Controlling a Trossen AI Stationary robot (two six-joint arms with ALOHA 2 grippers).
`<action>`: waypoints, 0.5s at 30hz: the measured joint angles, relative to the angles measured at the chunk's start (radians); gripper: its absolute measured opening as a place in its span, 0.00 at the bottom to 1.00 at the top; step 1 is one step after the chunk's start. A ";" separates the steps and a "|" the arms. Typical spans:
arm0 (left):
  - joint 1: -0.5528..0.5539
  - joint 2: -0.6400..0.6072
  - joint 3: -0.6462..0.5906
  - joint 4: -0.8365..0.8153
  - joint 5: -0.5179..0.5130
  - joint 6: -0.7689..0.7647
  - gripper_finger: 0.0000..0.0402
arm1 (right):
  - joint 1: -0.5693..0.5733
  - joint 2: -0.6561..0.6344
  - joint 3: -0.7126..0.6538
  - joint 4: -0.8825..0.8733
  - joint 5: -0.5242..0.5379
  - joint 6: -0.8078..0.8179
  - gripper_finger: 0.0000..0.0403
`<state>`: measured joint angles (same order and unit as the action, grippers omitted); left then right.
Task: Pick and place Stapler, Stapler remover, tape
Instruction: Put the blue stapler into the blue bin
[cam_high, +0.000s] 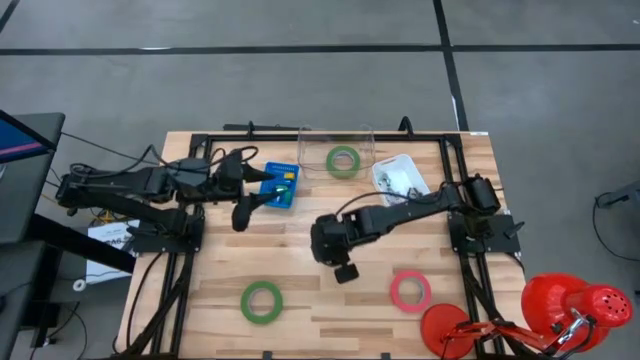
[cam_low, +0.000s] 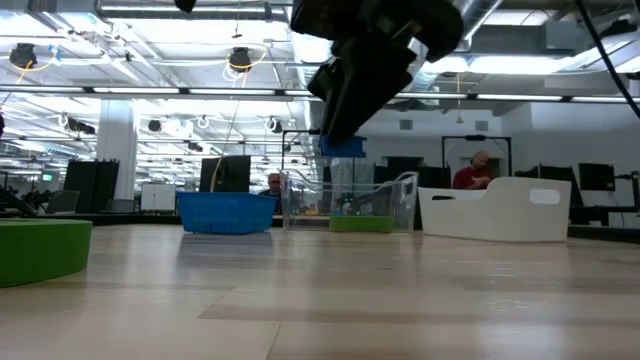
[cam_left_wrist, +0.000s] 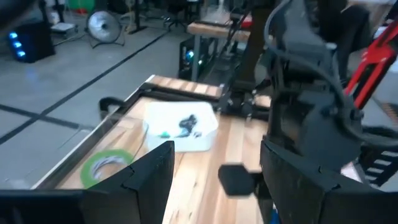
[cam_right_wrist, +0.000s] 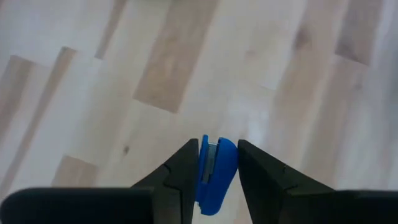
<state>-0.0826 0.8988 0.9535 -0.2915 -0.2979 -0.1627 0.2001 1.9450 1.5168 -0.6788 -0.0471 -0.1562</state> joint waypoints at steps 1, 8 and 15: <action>0.000 -0.009 0.000 -0.019 -0.011 0.000 0.56 | -0.011 0.000 0.008 -0.010 0.000 0.000 0.25; 0.000 -0.054 0.000 -0.036 -0.023 -0.001 0.56 | -0.092 0.000 0.067 -0.045 0.011 0.000 0.25; 0.000 -0.087 0.000 -0.041 -0.032 0.000 0.56 | -0.191 0.000 0.142 -0.036 0.083 -0.009 0.25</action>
<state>-0.0826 0.8113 0.9535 -0.3327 -0.3294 -0.1628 0.0089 1.9450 1.6593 -0.7147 0.0355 -0.1649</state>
